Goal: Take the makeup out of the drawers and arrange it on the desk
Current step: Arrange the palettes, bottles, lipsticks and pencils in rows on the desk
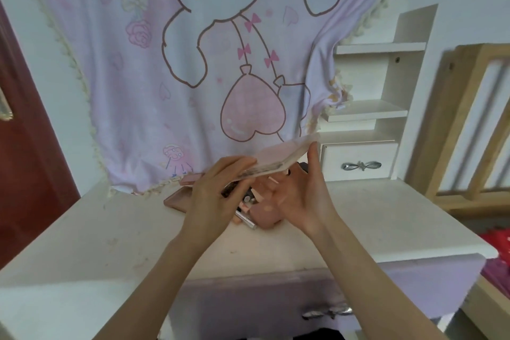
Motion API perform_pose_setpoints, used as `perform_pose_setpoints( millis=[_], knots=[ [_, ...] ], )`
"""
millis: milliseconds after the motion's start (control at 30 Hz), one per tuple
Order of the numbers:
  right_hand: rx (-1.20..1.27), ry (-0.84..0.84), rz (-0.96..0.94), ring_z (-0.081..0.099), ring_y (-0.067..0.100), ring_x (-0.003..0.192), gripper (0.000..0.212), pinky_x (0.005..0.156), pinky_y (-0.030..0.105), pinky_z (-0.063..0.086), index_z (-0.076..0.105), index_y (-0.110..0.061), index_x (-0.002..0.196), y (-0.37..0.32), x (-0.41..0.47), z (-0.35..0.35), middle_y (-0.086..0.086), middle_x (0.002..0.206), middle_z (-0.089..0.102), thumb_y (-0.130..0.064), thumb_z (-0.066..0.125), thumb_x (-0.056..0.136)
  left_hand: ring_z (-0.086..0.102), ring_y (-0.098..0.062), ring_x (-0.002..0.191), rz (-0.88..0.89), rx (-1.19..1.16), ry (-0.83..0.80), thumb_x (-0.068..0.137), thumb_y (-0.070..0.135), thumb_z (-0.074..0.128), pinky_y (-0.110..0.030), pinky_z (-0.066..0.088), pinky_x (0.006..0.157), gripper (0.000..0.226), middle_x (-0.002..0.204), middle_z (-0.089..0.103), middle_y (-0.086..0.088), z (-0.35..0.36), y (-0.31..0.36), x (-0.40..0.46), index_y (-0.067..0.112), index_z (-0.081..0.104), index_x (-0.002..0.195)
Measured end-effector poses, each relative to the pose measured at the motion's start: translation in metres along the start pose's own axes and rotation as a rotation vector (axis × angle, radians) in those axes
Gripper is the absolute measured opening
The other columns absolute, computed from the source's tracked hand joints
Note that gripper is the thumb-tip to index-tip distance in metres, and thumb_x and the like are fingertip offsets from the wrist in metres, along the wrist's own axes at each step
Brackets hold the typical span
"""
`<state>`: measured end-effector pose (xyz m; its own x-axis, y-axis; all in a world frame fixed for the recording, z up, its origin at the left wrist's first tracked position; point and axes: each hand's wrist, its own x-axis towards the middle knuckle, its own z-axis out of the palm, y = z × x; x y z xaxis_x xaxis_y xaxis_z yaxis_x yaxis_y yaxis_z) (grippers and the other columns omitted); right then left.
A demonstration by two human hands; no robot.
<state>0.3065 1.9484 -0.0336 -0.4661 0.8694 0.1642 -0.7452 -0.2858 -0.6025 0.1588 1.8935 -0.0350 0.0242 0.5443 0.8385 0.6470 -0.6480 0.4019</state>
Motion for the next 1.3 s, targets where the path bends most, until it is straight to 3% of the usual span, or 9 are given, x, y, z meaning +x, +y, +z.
perform_pose_setpoints(
  millis=[200,333,433,667,833,1000,1100,1233,1300],
  knots=[
    [-0.051,-0.160,-0.012,0.060,0.029,0.109,0.057,0.093,0.046,0.048,0.053,-0.008,0.125,0.001,-0.021,-0.008,0.015,0.116,0.063,-0.052,0.041,0.091,0.046,0.007,0.117,-0.178,-0.193,-0.443,0.080,0.053,0.050,-0.013,0.039,0.095,0.034,0.122,0.053,0.027,-0.017,0.018,-0.008,0.040,0.058,0.111],
    [-0.213,-0.196,0.027,0.044,0.034,0.128,0.053,0.107,0.060,0.029,0.059,-0.012,0.122,0.020,-0.021,-0.004,0.018,0.137,0.048,-0.049,0.053,0.085,0.043,0.007,0.118,-0.316,-0.119,-0.378,0.073,0.071,0.037,-0.030,0.039,0.103,0.046,0.126,0.047,0.026,-0.011,0.026,-0.003,0.053,0.046,0.115],
    [-0.237,-0.235,-0.003,0.040,0.043,0.124,0.052,0.107,0.069,0.013,0.062,-0.014,0.114,0.028,-0.017,0.000,0.015,0.131,0.049,-0.048,0.071,0.075,0.045,0.007,0.116,-0.382,-0.112,-0.332,0.068,0.078,0.037,-0.032,0.042,0.099,0.053,0.121,0.049,0.027,-0.011,0.028,0.002,0.058,0.042,0.117],
    [-0.303,-0.306,0.016,0.023,0.051,0.132,0.056,0.102,0.073,0.001,0.063,-0.020,0.109,0.024,-0.029,0.007,0.030,0.143,0.026,-0.041,0.084,0.062,0.050,0.006,0.108,-0.462,-0.126,-0.577,0.054,0.090,0.040,-0.025,0.045,0.092,0.070,0.129,0.043,0.027,-0.026,0.025,0.010,0.069,0.029,0.120],
    [-0.431,-0.199,-0.015,0.061,0.025,0.106,0.031,0.091,0.040,0.051,0.065,-0.023,0.108,0.024,-0.035,0.001,0.005,0.111,0.066,-0.037,0.066,0.080,0.052,0.010,0.108,-0.450,-0.047,-0.580,0.064,0.080,0.046,-0.019,0.044,0.090,0.065,0.125,0.052,0.024,-0.027,0.024,0.008,0.060,0.036,0.126],
    [-0.559,-0.073,-0.021,0.064,0.006,0.073,0.077,0.062,0.021,0.049,0.037,-0.008,0.138,0.024,-0.033,-0.005,0.000,0.102,0.064,-0.038,0.069,0.076,0.053,0.016,0.102,-0.416,-0.035,-0.588,0.069,0.069,0.048,-0.010,0.041,0.087,0.063,0.123,0.058,0.020,-0.029,0.025,0.007,0.056,0.037,0.130],
    [-0.540,-0.105,-0.031,0.063,0.004,0.066,0.074,0.059,0.020,0.049,0.038,-0.009,0.138,0.023,-0.031,-0.007,-0.003,0.096,0.066,-0.038,0.068,0.077,0.052,0.016,0.105,-0.408,-0.099,-0.590,0.077,0.056,0.054,-0.006,0.043,0.084,0.056,0.119,0.060,0.022,-0.029,0.025,0.006,0.051,0.040,0.131],
    [-0.538,-0.176,-0.040,0.062,0.026,0.105,0.051,0.084,0.038,0.053,0.051,-0.013,0.128,0.027,-0.032,-0.015,0.009,0.117,0.065,-0.037,0.058,0.084,0.054,0.019,0.099,-0.414,-0.137,-0.610,0.080,0.054,0.055,0.000,0.043,0.070,0.047,0.100,0.062,0.036,-0.033,0.026,0.008,0.055,0.044,0.125],
    [-0.507,-0.166,-0.013,0.055,0.035,0.106,0.051,0.087,0.042,0.052,0.053,-0.014,0.126,0.028,-0.033,-0.018,0.012,0.119,0.063,-0.038,0.062,0.082,0.053,0.019,0.098,-0.393,-0.087,-0.644,0.075,0.061,0.053,0.001,0.042,0.073,0.052,0.101,0.060,0.037,-0.032,0.027,0.009,0.054,0.044,0.126]
  ],
)
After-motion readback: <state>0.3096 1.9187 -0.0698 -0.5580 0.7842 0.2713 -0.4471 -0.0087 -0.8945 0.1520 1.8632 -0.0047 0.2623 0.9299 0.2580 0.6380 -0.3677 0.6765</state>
